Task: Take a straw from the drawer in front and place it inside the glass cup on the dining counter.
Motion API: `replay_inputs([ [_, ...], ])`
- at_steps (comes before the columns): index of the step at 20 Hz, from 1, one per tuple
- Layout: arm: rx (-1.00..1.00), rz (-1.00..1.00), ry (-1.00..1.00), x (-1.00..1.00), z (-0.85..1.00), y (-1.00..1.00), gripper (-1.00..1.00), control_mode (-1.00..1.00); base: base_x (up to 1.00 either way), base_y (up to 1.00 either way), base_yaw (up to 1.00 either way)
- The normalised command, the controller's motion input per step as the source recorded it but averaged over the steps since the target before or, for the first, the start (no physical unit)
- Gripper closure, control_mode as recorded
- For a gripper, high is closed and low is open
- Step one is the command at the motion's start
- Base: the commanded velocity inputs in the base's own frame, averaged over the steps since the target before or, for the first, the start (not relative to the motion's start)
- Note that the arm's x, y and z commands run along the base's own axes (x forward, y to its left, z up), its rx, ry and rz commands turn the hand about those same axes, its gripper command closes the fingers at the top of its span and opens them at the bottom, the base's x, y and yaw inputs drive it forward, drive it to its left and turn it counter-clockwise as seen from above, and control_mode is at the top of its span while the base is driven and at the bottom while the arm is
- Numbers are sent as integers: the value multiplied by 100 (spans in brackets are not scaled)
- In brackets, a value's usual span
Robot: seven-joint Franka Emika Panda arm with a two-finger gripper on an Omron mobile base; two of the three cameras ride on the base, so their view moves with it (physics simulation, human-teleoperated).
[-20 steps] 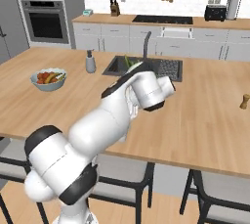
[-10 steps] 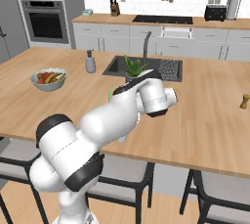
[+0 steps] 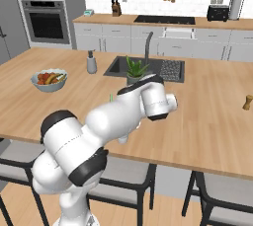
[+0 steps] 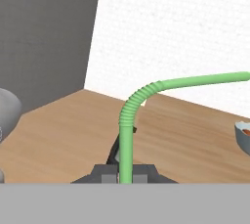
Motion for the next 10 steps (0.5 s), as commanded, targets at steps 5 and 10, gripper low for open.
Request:
replay_inputs([
  [5, 3, 0, 0, 8, -10, 0, 100, -100, 0, 0, 0],
  [10, 2, 0, 0, 8, -7, 0, 100, -100, 0, 0, 0],
])
